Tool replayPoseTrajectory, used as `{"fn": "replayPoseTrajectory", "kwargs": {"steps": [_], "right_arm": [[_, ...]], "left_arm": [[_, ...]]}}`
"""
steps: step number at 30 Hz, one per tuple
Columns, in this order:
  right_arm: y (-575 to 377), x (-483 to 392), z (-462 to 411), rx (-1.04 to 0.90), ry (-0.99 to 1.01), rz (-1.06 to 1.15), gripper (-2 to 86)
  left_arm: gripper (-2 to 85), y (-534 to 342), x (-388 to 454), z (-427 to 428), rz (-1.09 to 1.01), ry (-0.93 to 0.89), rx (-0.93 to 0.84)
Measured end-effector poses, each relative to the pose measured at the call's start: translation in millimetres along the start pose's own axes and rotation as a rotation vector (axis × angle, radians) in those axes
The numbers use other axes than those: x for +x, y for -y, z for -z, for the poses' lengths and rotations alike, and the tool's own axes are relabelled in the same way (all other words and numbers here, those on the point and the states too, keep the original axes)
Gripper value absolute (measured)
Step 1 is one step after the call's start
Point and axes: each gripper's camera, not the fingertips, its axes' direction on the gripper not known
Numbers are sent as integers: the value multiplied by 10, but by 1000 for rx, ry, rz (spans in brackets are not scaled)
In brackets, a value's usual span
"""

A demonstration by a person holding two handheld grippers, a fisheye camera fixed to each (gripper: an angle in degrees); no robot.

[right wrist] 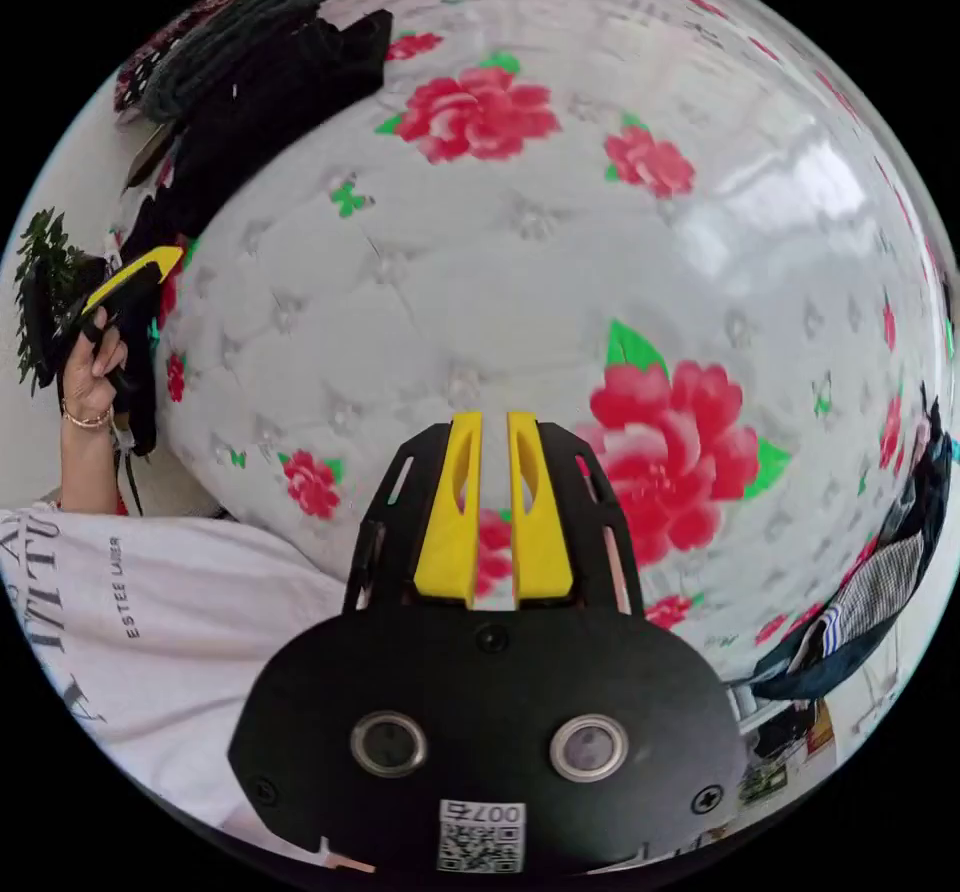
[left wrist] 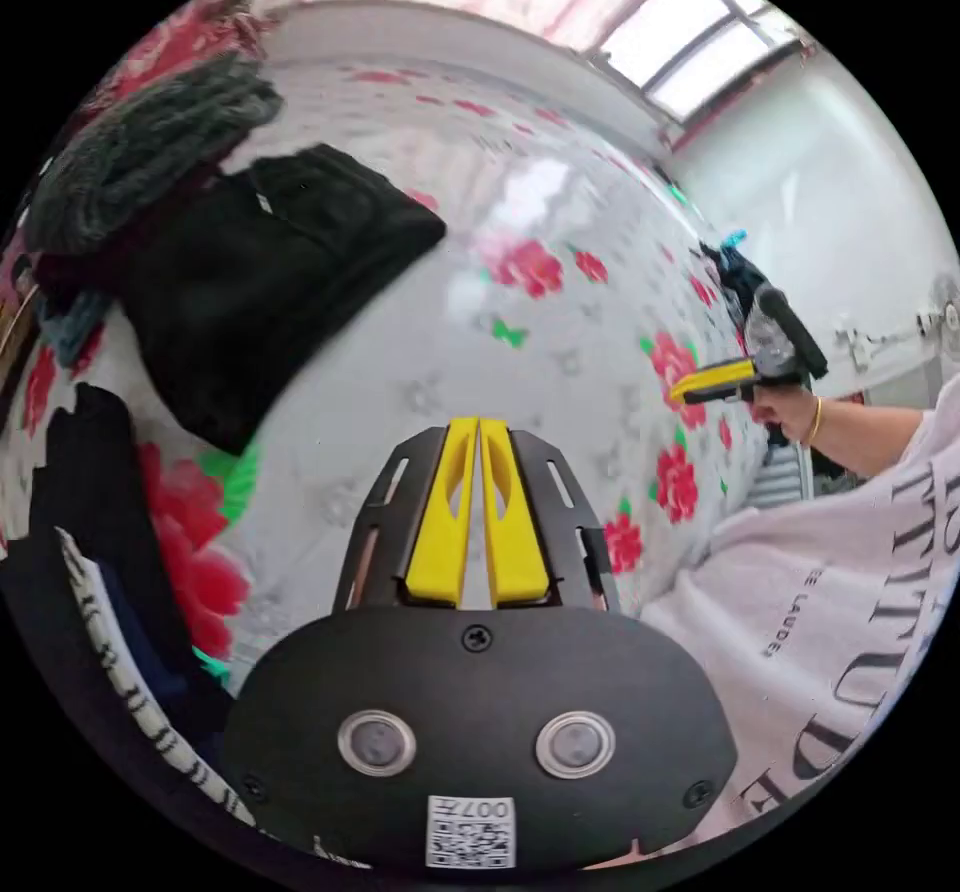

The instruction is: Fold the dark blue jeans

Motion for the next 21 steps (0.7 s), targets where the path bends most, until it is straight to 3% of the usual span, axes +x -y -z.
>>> {"fn": "replayPoseTrajectory", "kwargs": {"steps": [2, 7, 9, 13, 21], "right_arm": [[-438, 116, 64, 13, -11, -28, 43], [-1247, 205, 26, 3, -9, -5, 49], [-1471, 154, -137, -14, 1, 42, 53], [-1782, 55, 58, 201, -15, 91, 57], [-2771, 832, 945, 444, 227, 62, 53]], "left_arm": [[-8, -214, 555, -363, -102, 20, -127], [-10, -466, 1442, -764, -203, 65, -255], [-10, -508, 1712, -804, -202, 71, -245], [-10, -606, 2323, -930, -184, 98, -215], [-10, -973, 3584, -1487, -150, 57, -166]]}}
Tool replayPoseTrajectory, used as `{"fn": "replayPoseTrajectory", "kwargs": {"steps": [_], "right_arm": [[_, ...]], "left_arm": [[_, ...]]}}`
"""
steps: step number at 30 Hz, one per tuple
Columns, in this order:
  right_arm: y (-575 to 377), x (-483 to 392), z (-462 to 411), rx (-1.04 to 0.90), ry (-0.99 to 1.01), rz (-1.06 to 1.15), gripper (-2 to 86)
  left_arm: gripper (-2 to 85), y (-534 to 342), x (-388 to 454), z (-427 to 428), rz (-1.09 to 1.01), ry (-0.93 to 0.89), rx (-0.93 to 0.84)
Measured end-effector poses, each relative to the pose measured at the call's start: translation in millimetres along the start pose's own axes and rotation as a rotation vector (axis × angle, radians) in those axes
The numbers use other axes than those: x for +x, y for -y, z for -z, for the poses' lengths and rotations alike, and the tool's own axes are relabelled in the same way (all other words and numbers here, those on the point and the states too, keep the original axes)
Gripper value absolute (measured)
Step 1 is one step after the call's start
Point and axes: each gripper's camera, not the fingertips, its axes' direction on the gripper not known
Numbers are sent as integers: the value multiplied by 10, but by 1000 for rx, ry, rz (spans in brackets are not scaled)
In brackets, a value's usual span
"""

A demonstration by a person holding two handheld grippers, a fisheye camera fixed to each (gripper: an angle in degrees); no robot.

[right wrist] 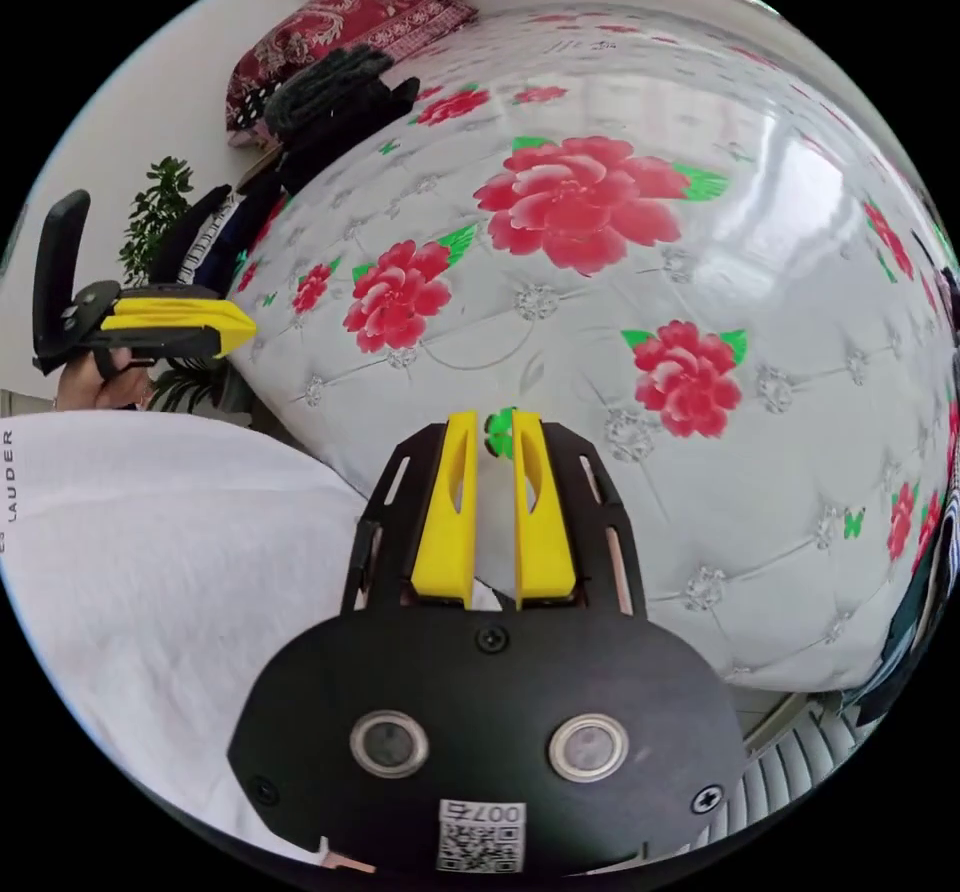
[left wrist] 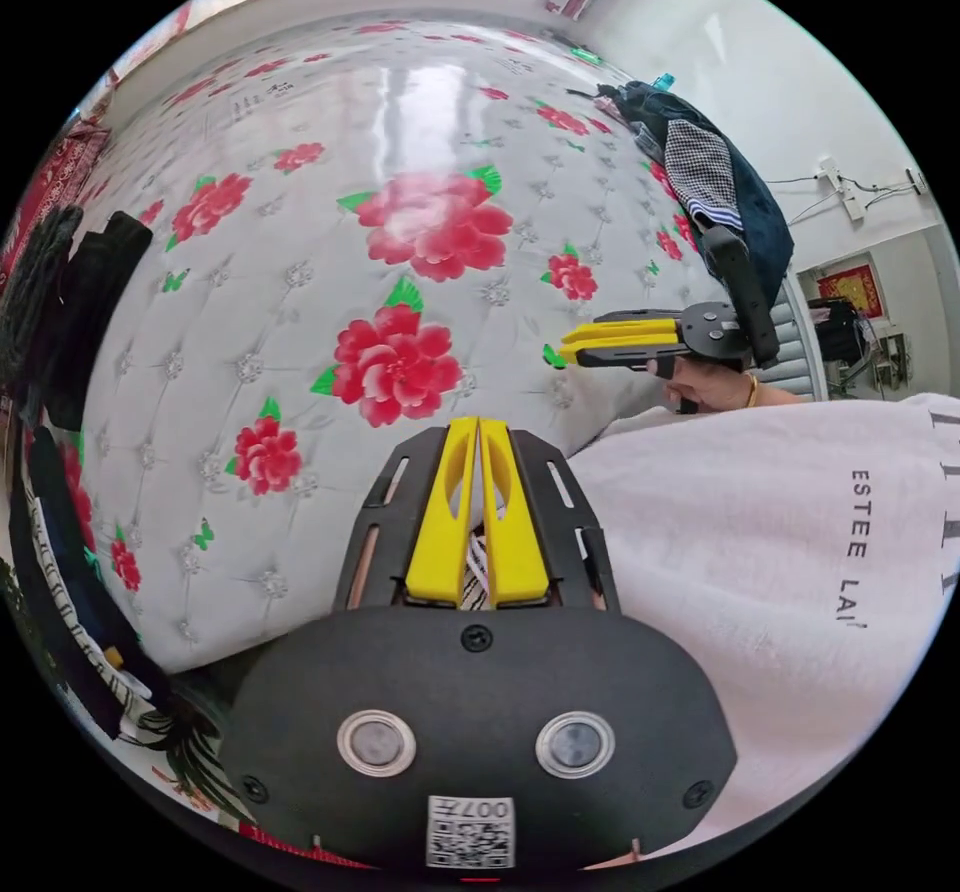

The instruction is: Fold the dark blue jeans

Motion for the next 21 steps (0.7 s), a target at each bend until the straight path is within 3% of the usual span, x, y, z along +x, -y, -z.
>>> {"fn": "replayPoseTrajectory", "kwargs": {"steps": [9, 15, 21], "right_arm": [[-1682, 1519, 2035, 211, -176, -494, 62], [-2413, 1725, 3239, 375, -334, -820, 87], [-2595, 1833, 4405, 434, -469, -928, 108]], "left_arm": [[-10, 277, 970, -613, -103, -88, -45], [-10, 679, 1124, -1020, -205, -80, -93], [-10, 1099, 1337, -1341, -278, -113, -65]]}}
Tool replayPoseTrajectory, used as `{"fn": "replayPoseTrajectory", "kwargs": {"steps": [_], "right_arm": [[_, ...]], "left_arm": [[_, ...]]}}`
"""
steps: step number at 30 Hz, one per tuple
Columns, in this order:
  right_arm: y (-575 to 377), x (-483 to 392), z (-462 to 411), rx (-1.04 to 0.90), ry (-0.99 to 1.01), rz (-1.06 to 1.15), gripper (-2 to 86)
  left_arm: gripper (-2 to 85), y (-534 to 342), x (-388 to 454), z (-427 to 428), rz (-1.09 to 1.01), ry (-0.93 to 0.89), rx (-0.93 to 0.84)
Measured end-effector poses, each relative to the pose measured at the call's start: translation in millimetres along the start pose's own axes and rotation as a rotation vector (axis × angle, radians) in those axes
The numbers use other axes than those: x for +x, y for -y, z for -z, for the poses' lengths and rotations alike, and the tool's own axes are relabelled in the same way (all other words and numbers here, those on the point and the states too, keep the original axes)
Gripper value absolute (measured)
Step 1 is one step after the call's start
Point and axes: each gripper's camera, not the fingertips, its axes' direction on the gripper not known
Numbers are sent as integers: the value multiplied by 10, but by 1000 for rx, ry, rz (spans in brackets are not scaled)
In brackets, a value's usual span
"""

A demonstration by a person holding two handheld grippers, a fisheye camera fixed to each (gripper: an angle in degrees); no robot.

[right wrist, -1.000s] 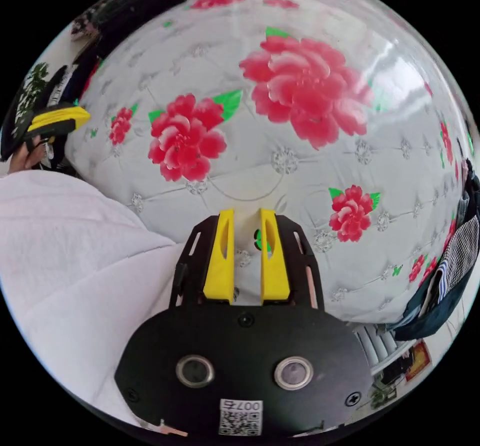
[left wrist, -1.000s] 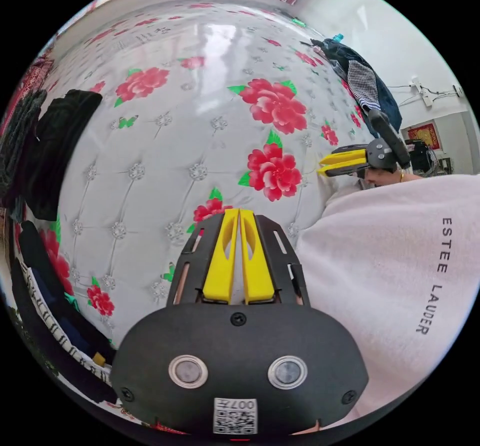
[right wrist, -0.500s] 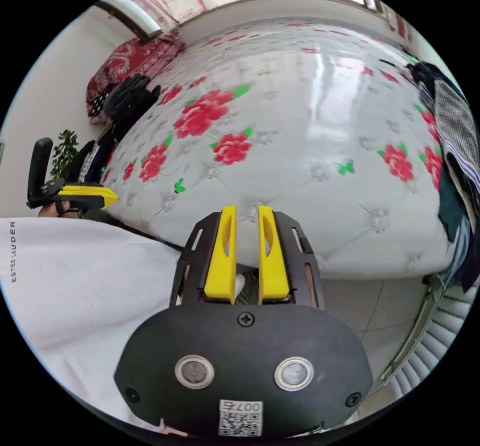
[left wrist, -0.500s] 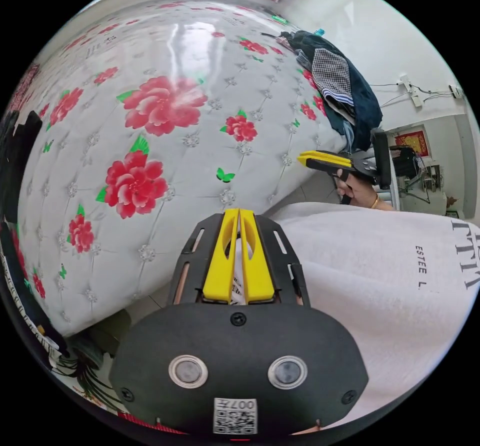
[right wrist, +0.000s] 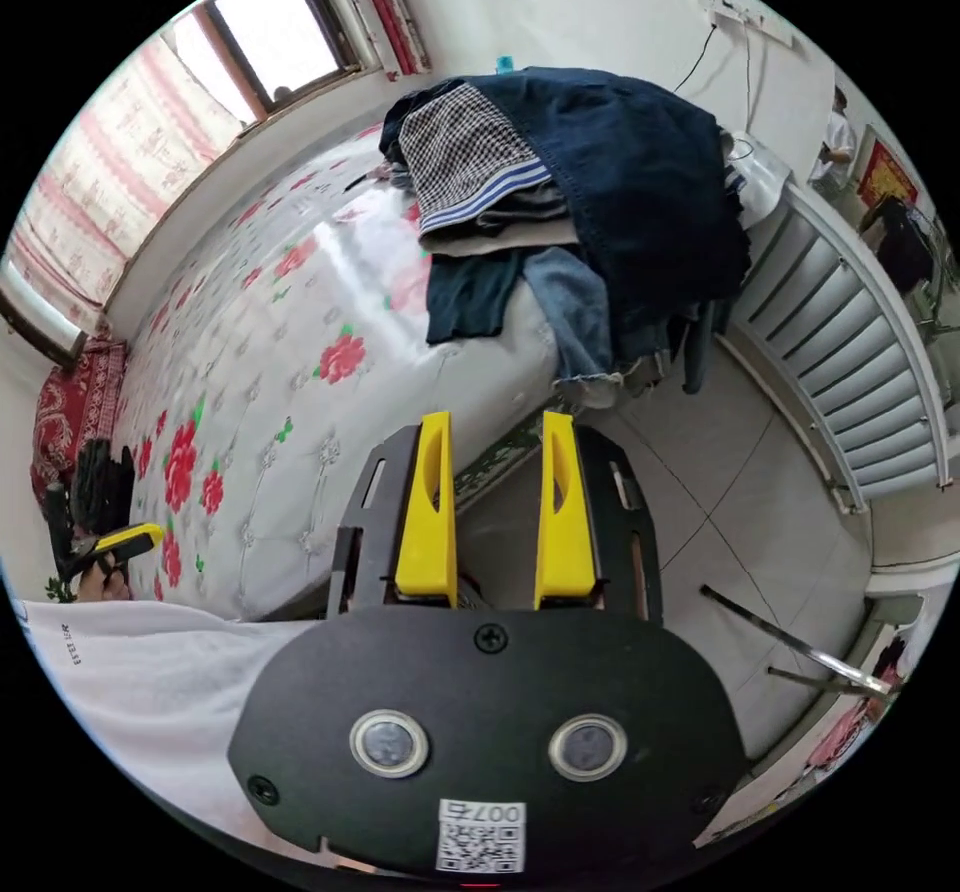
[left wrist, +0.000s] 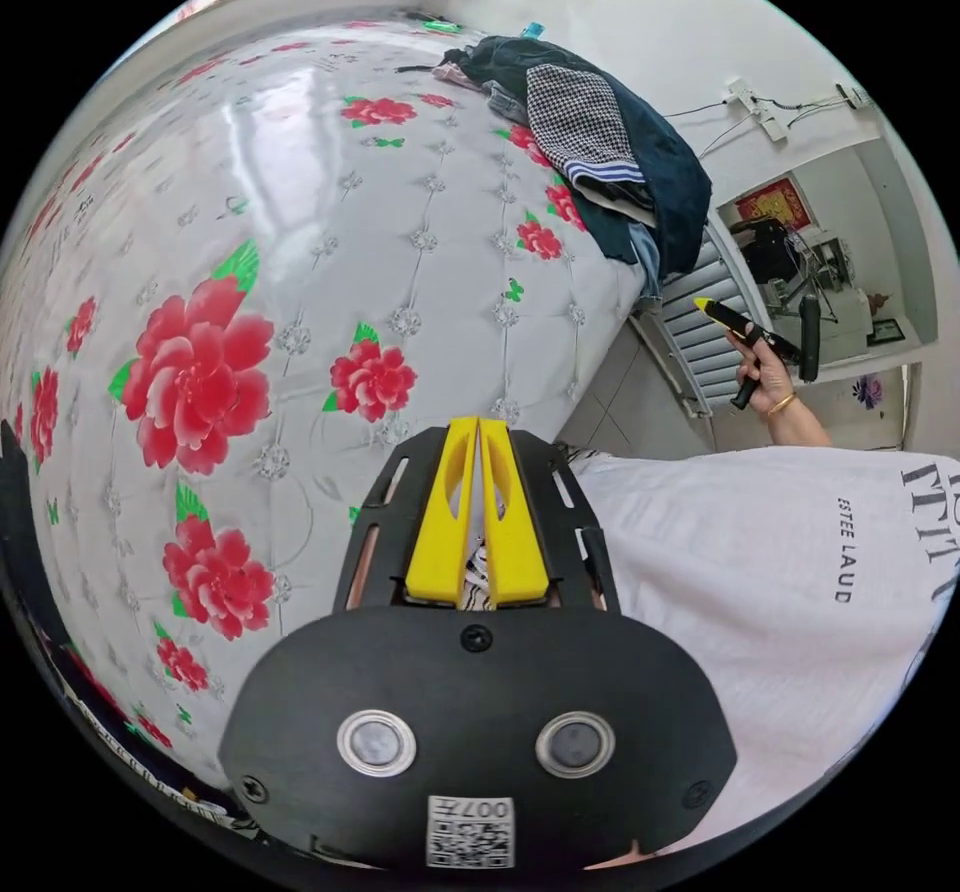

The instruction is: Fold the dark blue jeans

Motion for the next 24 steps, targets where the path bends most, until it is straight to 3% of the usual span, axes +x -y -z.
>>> {"fn": "replayPoseTrajectory", "kwargs": {"steps": [6, 10, 15, 20, 24], "right_arm": [[1208, 533, 623, 129, -32, 6, 117], [2203, 991, 707, 172, -37, 32, 121], [3070, 1592, 887, 154, -51, 37, 118], [3374, 1968, 831, 43, 47, 88, 93], [3180, 2007, 1417, 108, 141, 68, 29]], "left_arm": [[-10, 211, 262, -259, 53, 67, 2], [-10, 318, 445, -549, 214, 169, -3], [-10, 579, 993, -810, 400, 20, 105], [-9, 1027, 1719, -965, 351, -15, 174], [-4, 1053, 1953, -927, 310, 13, 178]]}}
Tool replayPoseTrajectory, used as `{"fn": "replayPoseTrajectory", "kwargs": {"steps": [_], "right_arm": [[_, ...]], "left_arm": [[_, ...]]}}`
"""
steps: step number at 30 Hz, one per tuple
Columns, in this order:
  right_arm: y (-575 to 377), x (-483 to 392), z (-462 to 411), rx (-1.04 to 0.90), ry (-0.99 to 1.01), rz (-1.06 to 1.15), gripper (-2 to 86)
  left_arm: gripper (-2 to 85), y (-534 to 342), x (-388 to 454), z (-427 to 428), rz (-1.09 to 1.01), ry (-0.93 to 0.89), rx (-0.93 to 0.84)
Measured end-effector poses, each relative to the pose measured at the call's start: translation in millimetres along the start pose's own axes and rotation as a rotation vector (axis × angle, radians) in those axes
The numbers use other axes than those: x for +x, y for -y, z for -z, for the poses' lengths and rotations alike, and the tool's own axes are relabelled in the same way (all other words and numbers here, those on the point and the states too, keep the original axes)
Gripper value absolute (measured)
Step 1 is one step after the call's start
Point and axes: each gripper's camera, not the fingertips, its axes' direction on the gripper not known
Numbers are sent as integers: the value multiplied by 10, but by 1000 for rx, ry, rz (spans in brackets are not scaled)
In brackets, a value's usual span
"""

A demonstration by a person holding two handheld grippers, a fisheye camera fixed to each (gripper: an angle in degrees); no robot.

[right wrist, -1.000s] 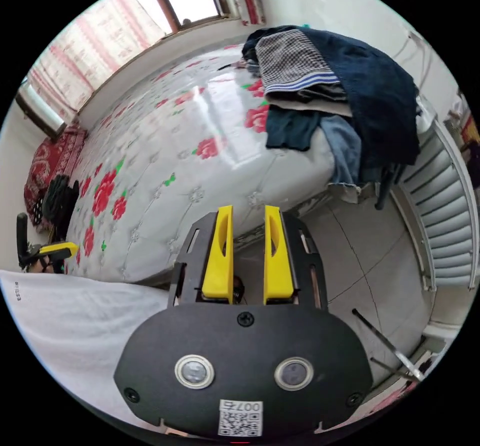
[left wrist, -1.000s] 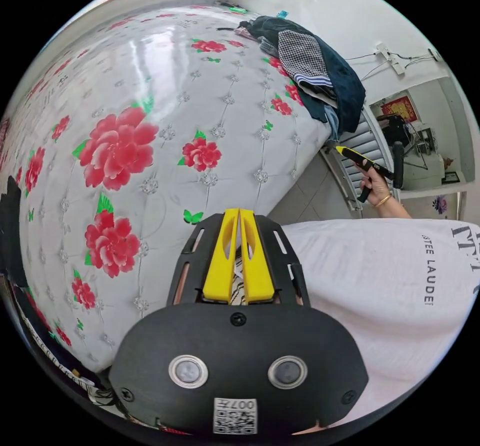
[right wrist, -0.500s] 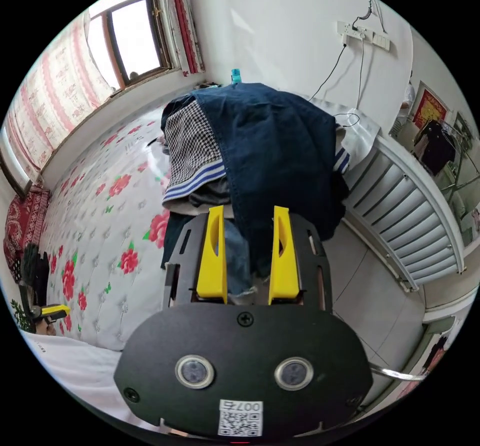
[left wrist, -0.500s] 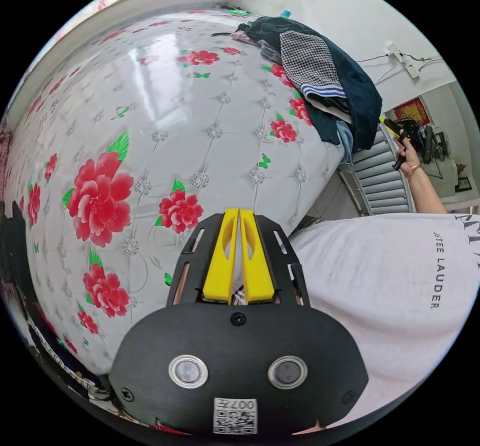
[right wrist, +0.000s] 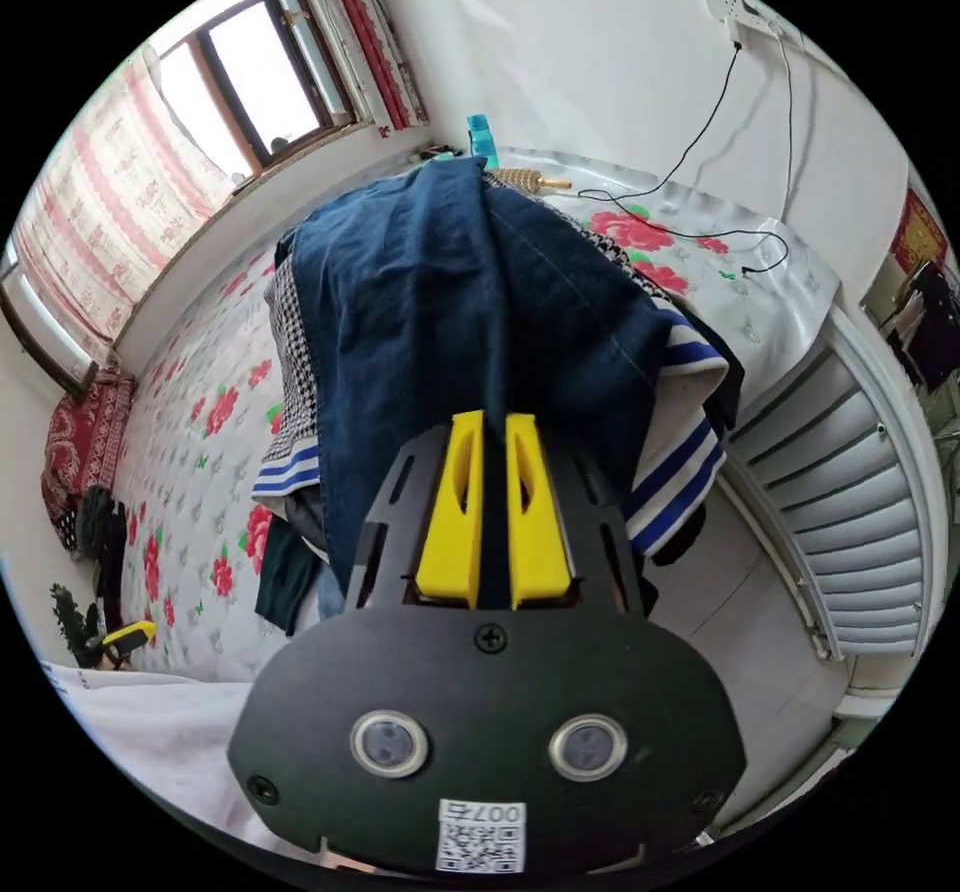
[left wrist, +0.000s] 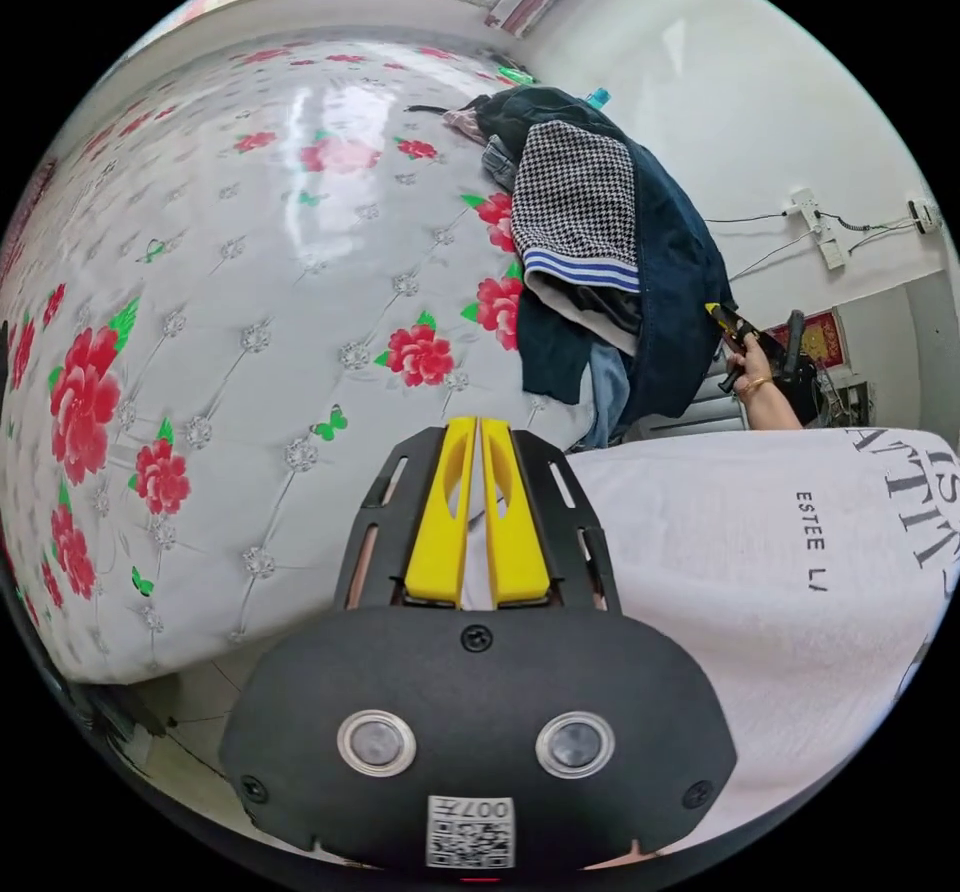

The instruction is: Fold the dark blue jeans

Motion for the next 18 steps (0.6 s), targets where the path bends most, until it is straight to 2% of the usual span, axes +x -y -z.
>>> {"fn": "replayPoseTrajectory", "kwargs": {"steps": [2, 7, 13, 18], "right_arm": [[-108, -152, 268, 31, 47, 44, 13], [-219, -782, 939, 97, 337, 224, 0], [-213, -2117, 1593, 130, 605, 512, -3], [-707, -3593, 2312, 175, 795, 859, -3]], "left_arm": [[9, -32, 41, 79, -19, 24, 14], [64, 24, 151, 310, -101, 3, 112], [123, 140, 562, 673, -276, -43, 244], [160, 42, 740, 1194, -376, -57, 374]]}}
